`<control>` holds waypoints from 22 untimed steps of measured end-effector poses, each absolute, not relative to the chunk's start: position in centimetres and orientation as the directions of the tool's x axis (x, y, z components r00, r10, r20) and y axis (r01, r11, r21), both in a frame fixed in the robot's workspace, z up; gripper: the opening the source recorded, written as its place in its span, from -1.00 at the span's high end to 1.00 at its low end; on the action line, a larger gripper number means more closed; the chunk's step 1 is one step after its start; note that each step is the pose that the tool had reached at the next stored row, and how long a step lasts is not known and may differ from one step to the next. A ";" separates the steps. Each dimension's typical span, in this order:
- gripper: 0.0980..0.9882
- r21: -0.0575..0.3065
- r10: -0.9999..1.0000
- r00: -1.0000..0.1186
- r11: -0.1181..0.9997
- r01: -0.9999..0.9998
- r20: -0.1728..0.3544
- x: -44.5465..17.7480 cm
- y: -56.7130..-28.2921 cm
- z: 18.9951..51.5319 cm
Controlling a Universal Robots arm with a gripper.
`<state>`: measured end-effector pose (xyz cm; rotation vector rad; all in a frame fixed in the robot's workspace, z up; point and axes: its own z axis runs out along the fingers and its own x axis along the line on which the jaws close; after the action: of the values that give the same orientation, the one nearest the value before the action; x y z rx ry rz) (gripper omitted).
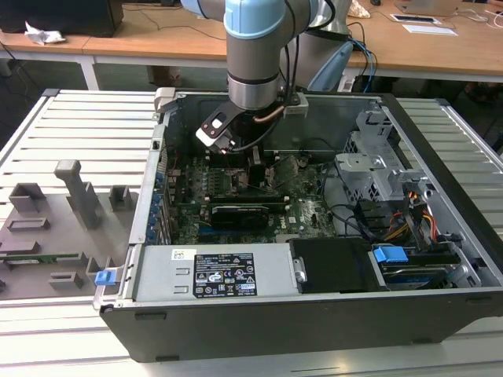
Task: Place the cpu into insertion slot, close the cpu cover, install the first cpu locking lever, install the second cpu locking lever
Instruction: 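Place the cpu into insertion slot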
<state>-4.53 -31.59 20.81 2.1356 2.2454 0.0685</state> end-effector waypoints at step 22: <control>0.98 0.061 0.999 -0.050 0.050 0.997 -0.001 -4.5 -31.6 21.5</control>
<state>-4.53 -31.59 21.52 2.1353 2.2450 0.0680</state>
